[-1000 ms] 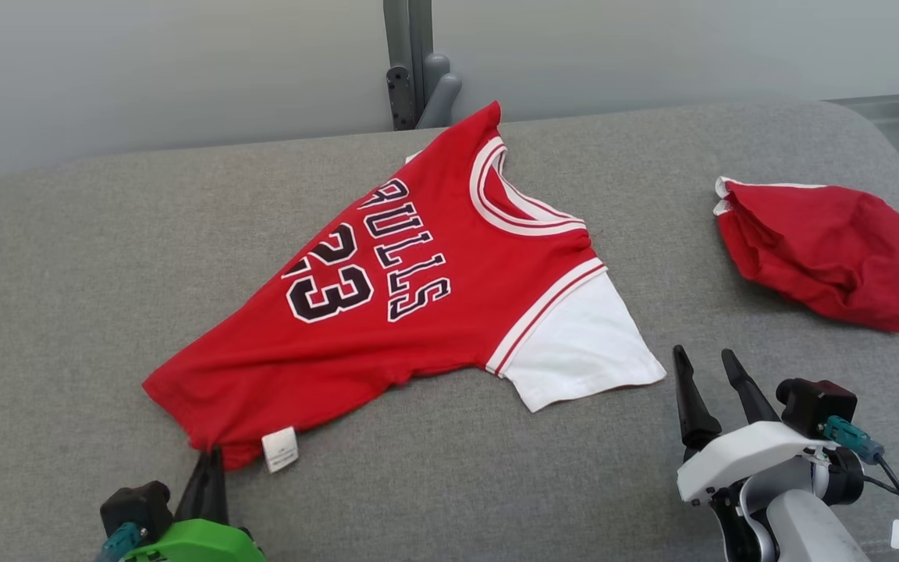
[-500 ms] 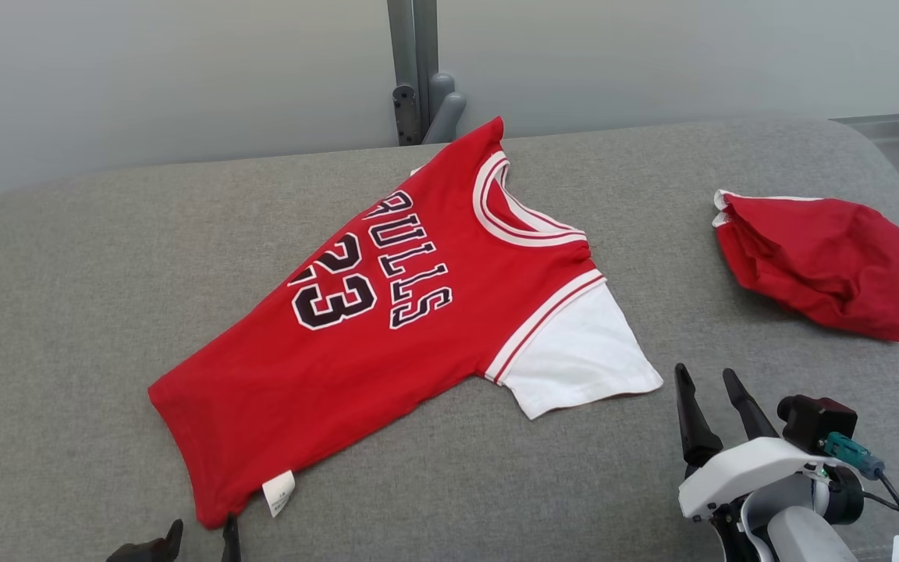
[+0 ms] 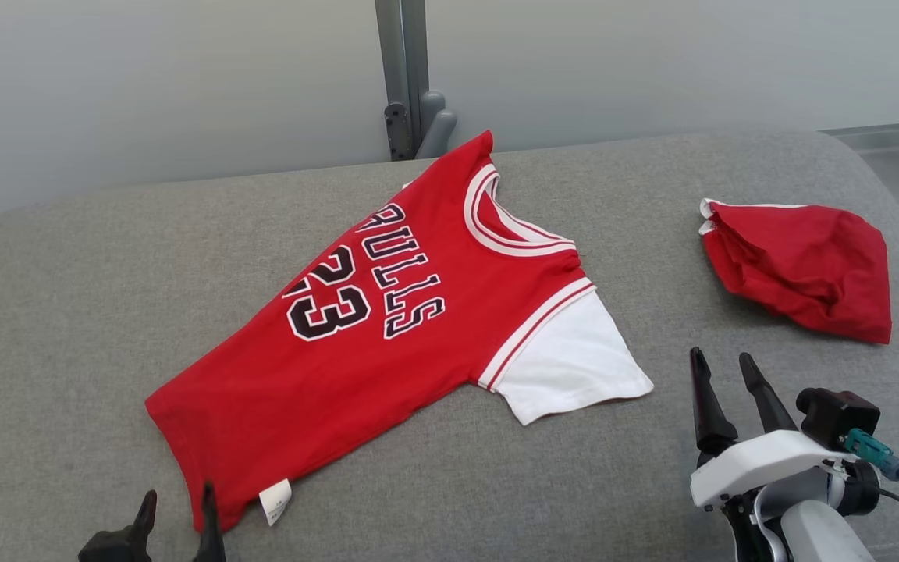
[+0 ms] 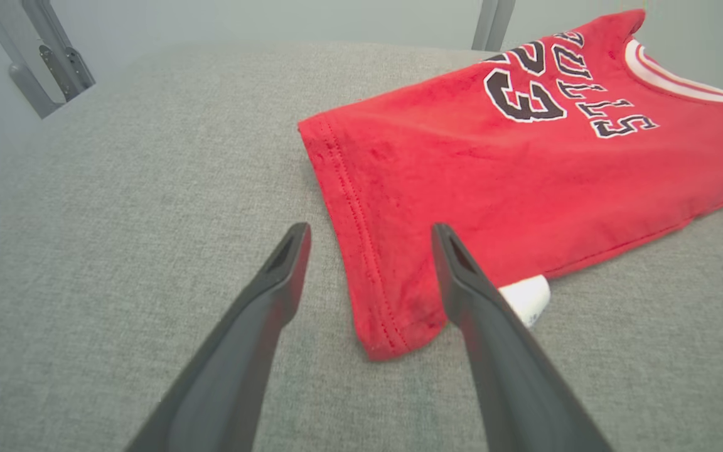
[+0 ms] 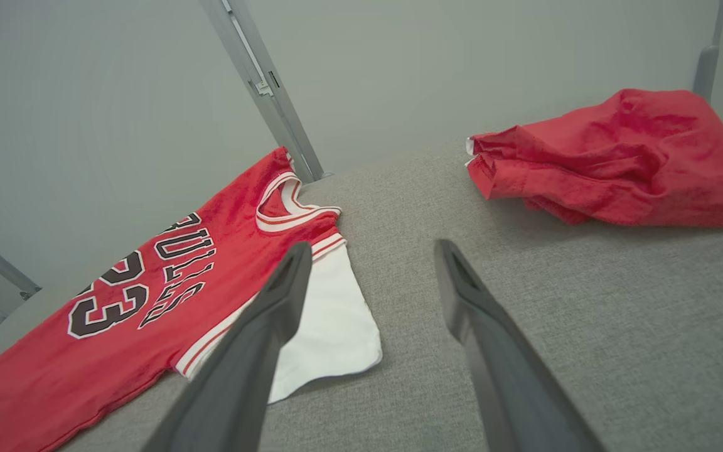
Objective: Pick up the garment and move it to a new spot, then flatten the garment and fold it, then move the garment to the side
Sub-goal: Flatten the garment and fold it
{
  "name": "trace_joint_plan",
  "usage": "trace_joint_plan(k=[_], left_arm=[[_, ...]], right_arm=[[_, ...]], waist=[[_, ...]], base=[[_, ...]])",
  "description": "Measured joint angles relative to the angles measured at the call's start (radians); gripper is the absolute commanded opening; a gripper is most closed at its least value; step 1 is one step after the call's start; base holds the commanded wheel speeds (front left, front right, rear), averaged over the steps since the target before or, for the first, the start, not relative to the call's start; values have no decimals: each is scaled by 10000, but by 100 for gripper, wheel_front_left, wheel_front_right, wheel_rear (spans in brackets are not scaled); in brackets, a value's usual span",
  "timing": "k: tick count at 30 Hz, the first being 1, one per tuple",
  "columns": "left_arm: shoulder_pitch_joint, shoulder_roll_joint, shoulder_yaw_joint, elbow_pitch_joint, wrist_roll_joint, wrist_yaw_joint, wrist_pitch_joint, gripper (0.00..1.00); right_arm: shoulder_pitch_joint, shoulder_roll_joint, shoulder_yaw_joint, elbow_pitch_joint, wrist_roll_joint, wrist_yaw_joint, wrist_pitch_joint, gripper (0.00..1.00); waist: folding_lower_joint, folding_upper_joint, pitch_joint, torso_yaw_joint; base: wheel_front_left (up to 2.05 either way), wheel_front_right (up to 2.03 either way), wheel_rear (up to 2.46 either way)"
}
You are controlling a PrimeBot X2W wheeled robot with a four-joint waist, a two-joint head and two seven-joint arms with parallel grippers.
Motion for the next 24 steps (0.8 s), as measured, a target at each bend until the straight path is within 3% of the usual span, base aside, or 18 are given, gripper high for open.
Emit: trace_joint_plan(k=[14, 24], left_arm=[[110, -33, -495, -1615, 77, 6, 0, 100], [179, -33, -874, -1693, -63, 90, 0, 100]], right_arm=[[631, 2, 4, -1390, -2134, 0, 0, 100], [802, 6, 171, -1434, -2550, 0, 0, 100]], waist=[[0, 0, -387, 39], [0, 0, -389, 110]], base=[[0, 0, 0], [0, 0, 0]])
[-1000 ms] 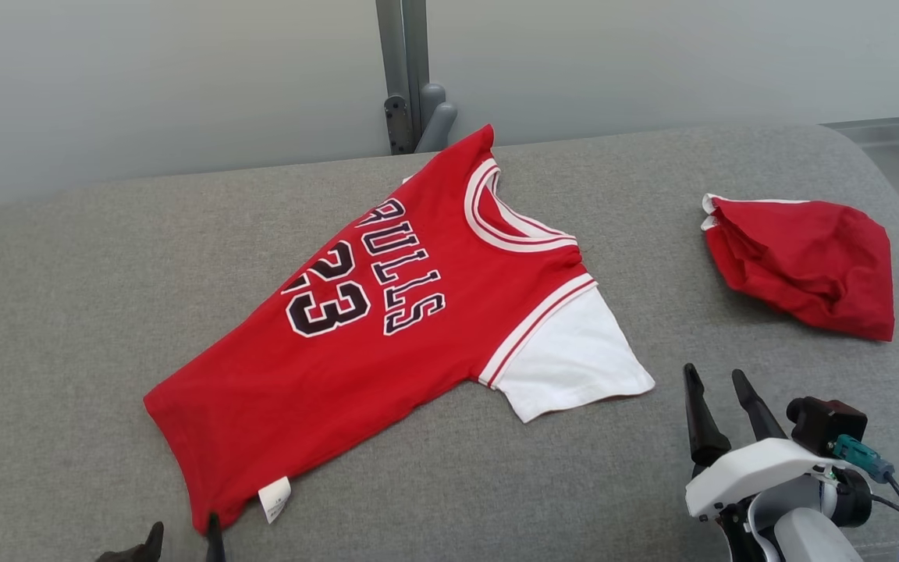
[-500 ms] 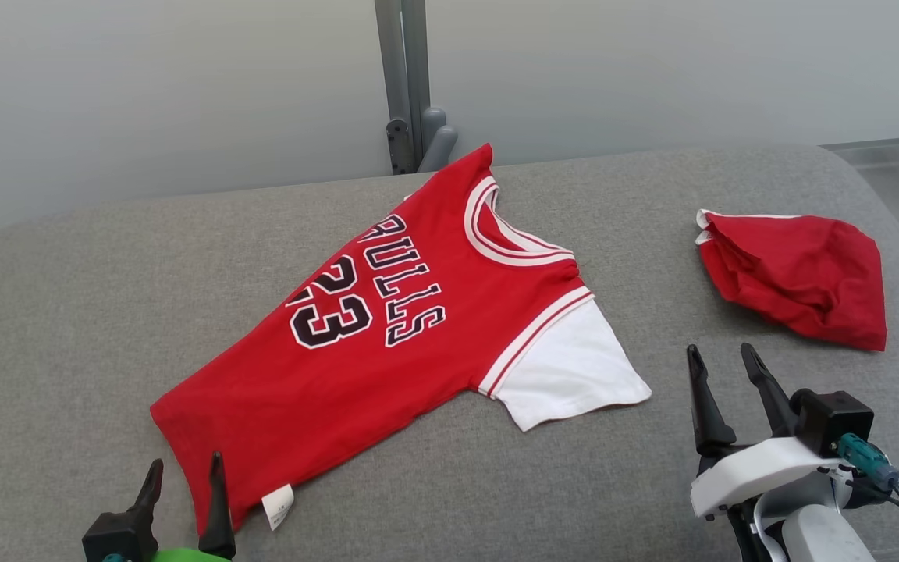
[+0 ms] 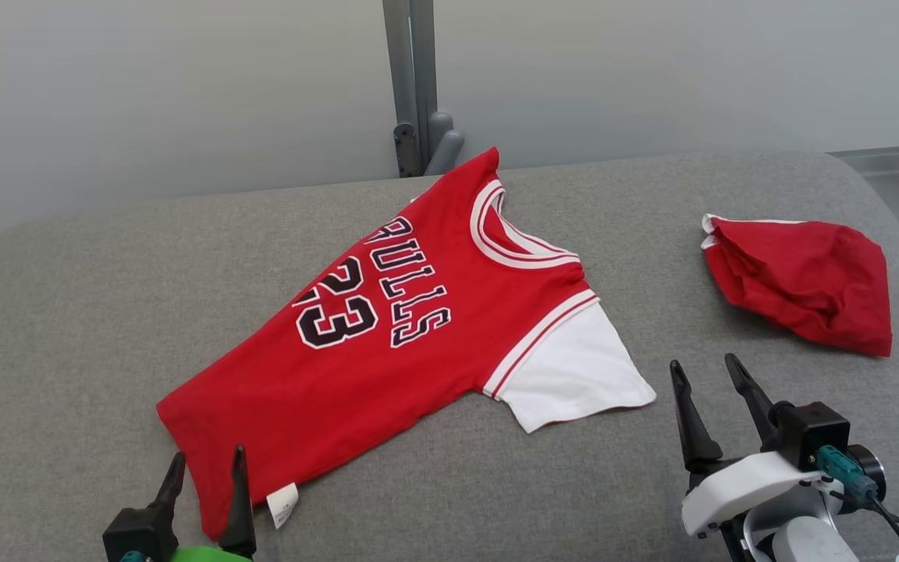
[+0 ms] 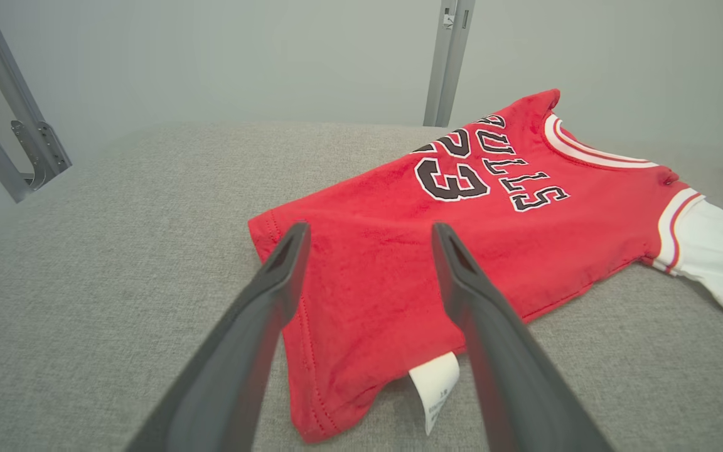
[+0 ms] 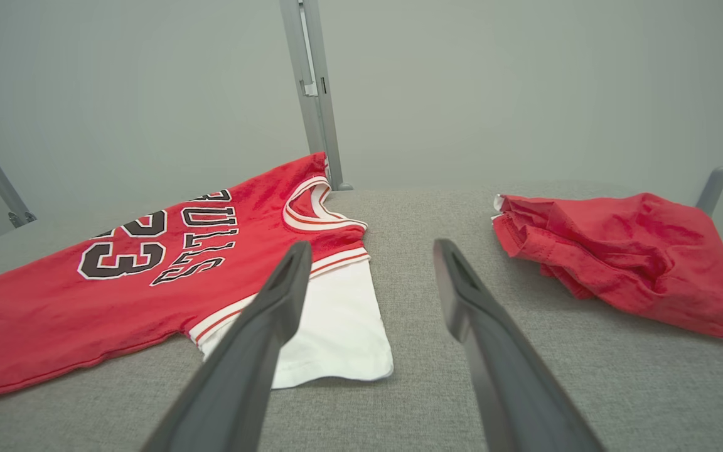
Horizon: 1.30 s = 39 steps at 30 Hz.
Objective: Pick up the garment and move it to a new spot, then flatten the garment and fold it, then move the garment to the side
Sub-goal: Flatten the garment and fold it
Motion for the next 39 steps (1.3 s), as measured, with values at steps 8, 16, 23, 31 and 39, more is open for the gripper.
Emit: trace_joint_plan(k=[8, 16, 23, 31, 39], left_arm=[[-27, -2, -119, 681, -809, 86, 0, 100], [-53, -4, -316, 2033, -1565, 140, 0, 100], [-400, -10, -257, 2485, -2036, 173, 0, 100], [-747, -13, -102, 2847, -2418, 127, 0, 100], [-853, -15, -190, 2970, -2727, -196, 0, 31]], right_arm=[[-41, -2, -59, 186, 136, 0, 0, 100], [-165, 0, -2, 474, 286, 0, 0, 100], [-254, 0, -12, 510, 322, 0, 0, 100], [-435, 0, 21, 527, 435, 0, 0, 100], [-442, 0, 23, 539, 527, 0, 0, 100]], waist=[[0, 0, 290, 34], [0, 0, 680, 72], [1, 0, 895, 105], [1, 0, 1144, 62], [1, 0, 1214, 61]], base=[[0, 0, 0], [0, 0, 0], [0, 0, 0], [0, 0, 0], [0, 0, 0]])
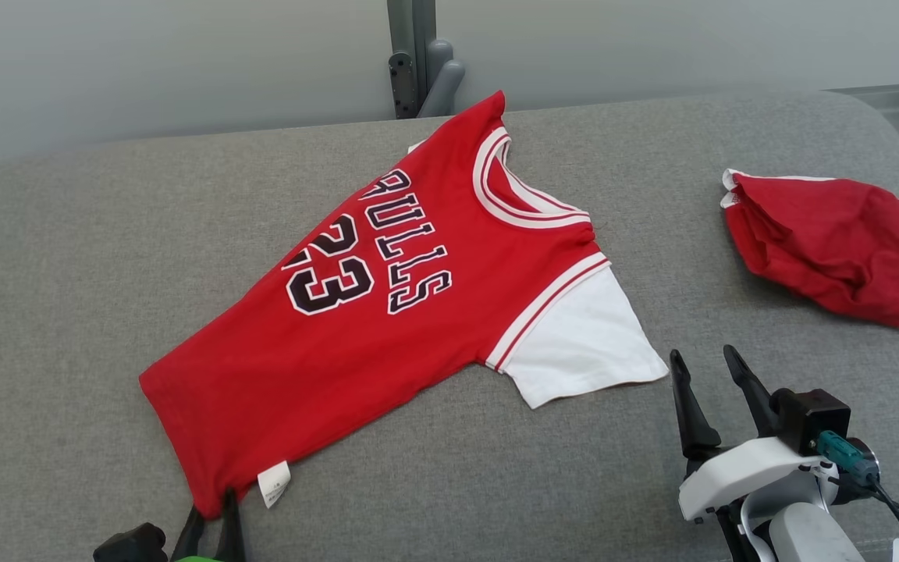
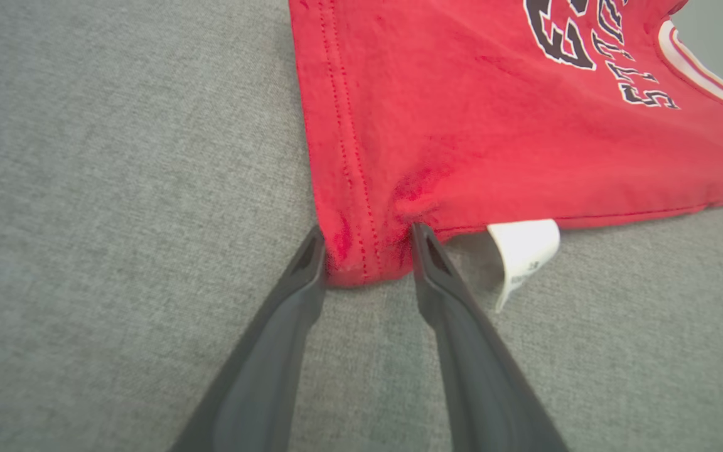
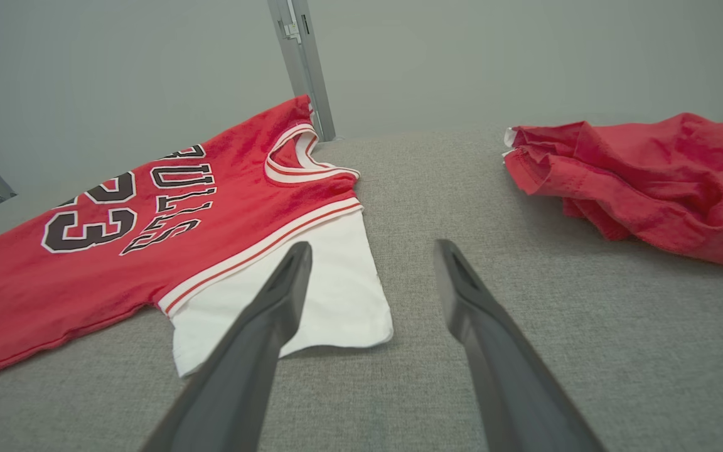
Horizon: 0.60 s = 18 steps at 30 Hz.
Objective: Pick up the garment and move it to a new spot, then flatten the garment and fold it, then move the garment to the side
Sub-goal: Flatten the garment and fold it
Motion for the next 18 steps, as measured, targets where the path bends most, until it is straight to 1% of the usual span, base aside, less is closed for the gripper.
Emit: trace_joint_plan(k=[1, 4, 7, 11, 18], left_arm=[[0, 0, 0, 0, 0, 0, 0, 20], [-1, 0, -21, -44, -46, -92, 0, 0], [-11, 0, -2, -167, -19, -161, 0, 0], [-30, 0, -59, -347, 136, -219, -2, 0], [-204, 2, -205, -548, 389, -259, 0, 0]], right_arm=[[0, 0, 0, 0, 0, 0, 0, 100], [0, 0, -6, -6, 13, 0, 0, 100], [-14, 0, -63, 36, 42, 0, 0, 100], [-241, -2, -161, 483, 90, 0, 0, 100], [-1201, -23, -604, 2266, -194, 0, -2, 100]], waist=[[0, 0, 0, 0], [0, 0, 24, 34], [0, 0, 67, 91], [0, 0, 157, 215], [0, 0, 407, 514]], base=[[0, 0, 0], [0, 0, 0], [0, 0, 0], [0, 0, 0], [0, 0, 0]])
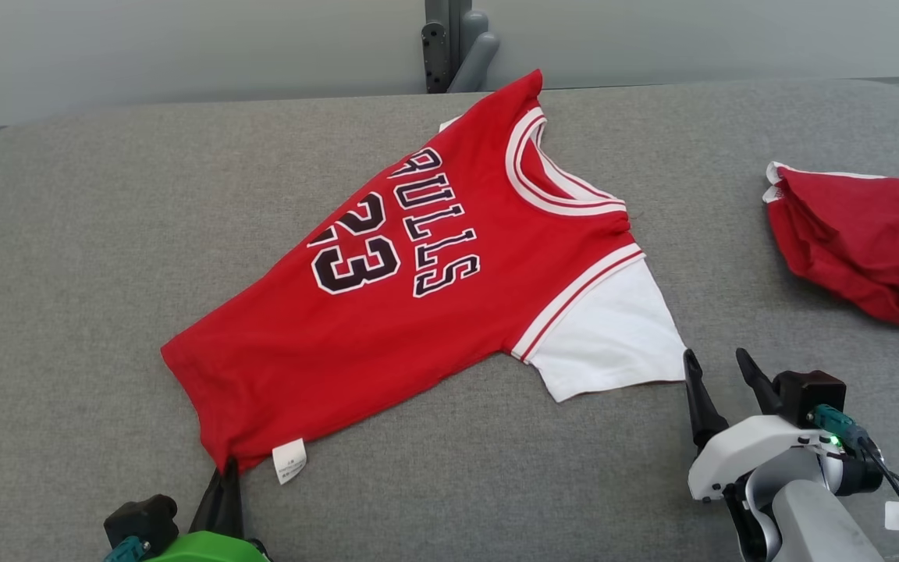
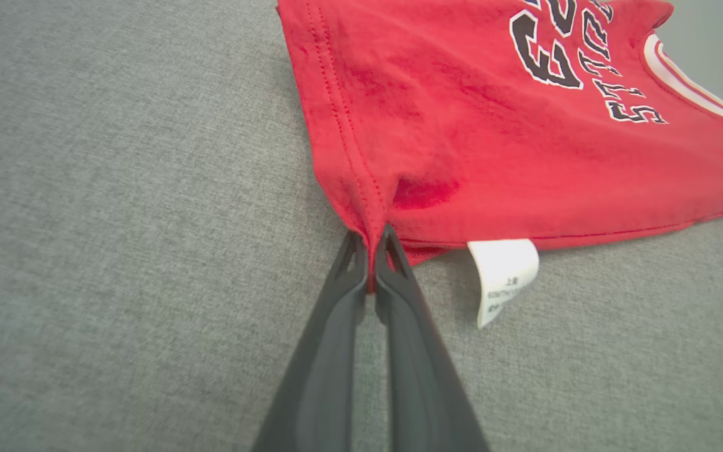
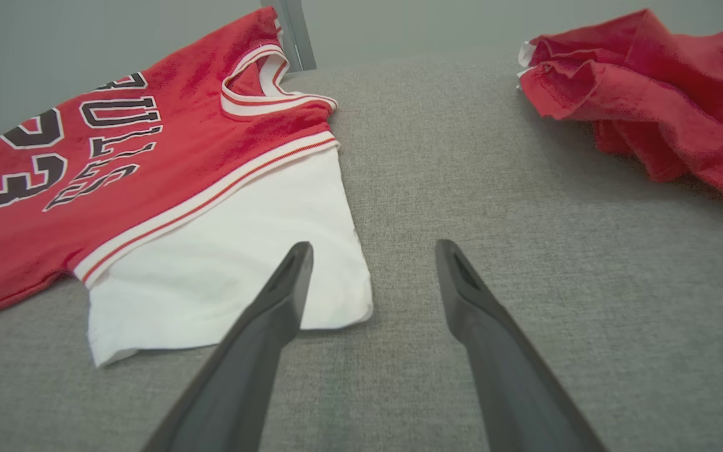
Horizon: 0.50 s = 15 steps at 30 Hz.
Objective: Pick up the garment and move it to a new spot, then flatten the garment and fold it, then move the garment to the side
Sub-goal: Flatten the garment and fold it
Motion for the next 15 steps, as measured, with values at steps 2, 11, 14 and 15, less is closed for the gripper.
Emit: trace_joint_plan(k=[2, 11, 14, 15], left_arm=[[-55, -2, -59, -42, 25, -25, 0, 0], [-401, 0, -424, -234, 190, -46, 0, 0], [-455, 0, -441, -288, 203, -46, 0, 0], [-456, 0, -431, -322, 213, -46, 0, 0]], right_arm=[[-244, 6, -65, 508, -81, 0, 0, 100], [-1428, -2, 274, 2882, -111, -2, -46, 0], [-1691, -8, 424, 2892, 104, -4, -33, 0], [-1692, 10, 462, 2865, 117, -4, -31, 0]], waist=[[0, 0, 85, 100], [0, 0, 484, 439], [0, 0, 540, 495], [0, 0, 534, 495]], base=[[0, 0, 0], [0, 0, 0], [0, 0, 0], [0, 0, 0]])
